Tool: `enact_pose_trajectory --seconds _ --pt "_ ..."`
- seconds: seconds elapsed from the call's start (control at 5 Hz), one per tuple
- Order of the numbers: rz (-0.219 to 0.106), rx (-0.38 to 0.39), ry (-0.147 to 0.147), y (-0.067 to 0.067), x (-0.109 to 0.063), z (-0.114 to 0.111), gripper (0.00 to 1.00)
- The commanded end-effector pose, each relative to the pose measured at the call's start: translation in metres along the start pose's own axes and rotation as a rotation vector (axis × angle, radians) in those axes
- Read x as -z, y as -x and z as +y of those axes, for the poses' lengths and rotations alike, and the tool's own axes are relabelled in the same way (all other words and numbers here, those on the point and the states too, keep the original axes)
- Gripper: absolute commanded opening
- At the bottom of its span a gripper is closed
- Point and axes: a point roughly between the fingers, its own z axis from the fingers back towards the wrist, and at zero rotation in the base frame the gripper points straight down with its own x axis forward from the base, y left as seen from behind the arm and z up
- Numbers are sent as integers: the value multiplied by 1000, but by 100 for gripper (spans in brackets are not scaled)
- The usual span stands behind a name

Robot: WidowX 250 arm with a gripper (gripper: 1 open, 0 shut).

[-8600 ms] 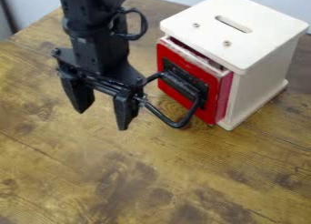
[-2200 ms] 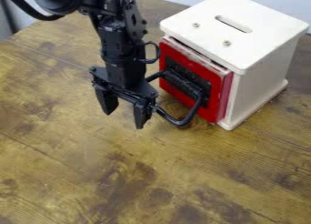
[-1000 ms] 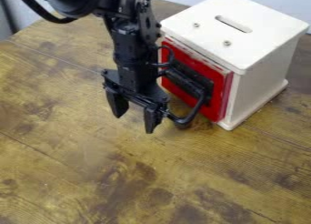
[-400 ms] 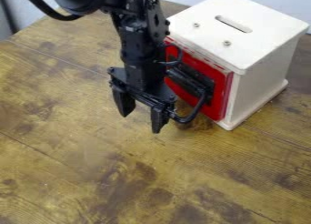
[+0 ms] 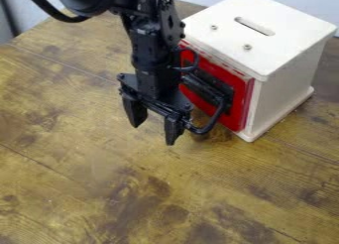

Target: Close the drawer

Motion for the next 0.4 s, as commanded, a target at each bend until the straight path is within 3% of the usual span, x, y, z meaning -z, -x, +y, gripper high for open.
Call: enact_pose_trajectory --seconds 0.0,0.2 --pt "-112 8 -5 -18 -30 -11 100" --pt "-101 1 -2 -17 -29 -8 100"
